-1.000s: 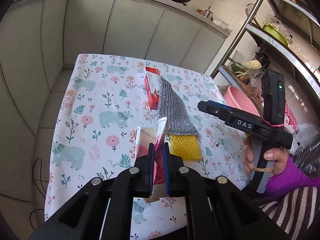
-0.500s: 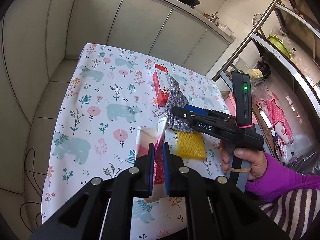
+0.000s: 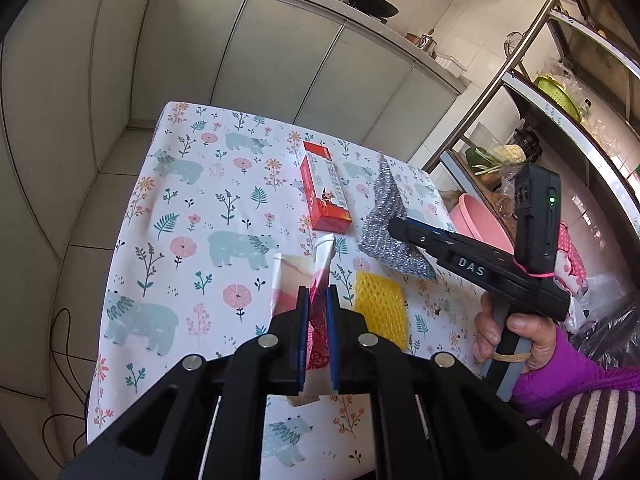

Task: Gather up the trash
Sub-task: 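Grasp the white tube with the left gripper while the right gripper grasps the steel wool scrubber, then carry the tube and scrubber over the pink bucket and open both grippers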

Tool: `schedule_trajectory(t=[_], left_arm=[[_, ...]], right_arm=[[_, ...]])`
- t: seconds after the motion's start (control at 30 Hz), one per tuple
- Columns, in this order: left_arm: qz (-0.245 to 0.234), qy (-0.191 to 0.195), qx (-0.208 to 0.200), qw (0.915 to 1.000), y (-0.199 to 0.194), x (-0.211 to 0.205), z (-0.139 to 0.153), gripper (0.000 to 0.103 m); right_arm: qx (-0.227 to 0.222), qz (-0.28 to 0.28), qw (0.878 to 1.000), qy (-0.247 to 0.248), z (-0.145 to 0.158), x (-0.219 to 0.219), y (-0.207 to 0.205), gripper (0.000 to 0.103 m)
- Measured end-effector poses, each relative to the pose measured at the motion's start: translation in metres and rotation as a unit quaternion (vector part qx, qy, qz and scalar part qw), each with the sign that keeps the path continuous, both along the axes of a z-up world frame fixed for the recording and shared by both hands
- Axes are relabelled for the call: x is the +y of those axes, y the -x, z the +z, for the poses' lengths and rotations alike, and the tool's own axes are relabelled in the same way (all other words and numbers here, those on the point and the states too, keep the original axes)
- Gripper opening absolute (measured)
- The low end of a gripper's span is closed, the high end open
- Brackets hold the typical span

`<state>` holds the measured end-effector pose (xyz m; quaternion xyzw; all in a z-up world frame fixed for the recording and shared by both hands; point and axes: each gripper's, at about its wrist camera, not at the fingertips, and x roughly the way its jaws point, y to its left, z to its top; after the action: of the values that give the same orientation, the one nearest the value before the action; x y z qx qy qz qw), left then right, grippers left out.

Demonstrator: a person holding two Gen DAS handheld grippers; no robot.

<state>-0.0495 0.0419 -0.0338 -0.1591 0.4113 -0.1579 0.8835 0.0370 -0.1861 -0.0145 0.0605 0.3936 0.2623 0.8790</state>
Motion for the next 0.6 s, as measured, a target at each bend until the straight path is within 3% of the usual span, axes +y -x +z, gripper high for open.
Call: schedule_trajectory(t=[0.33,0.6], left_arm=[[-0.005,-0.014,-0.074,0.9972,-0.009,-0.028,0.038,0.007],[-0.029,-0.014,-0.127,0.9914,-0.028,-0.064,0.069,0.008]], right_arm=[[-0.078,-0.058,0.995,-0.014,0.044,-0.045,0.015,0.012],[-0.111,-0.107,0.988,-0.006,0.064,-0.088,0.022,0.012]])
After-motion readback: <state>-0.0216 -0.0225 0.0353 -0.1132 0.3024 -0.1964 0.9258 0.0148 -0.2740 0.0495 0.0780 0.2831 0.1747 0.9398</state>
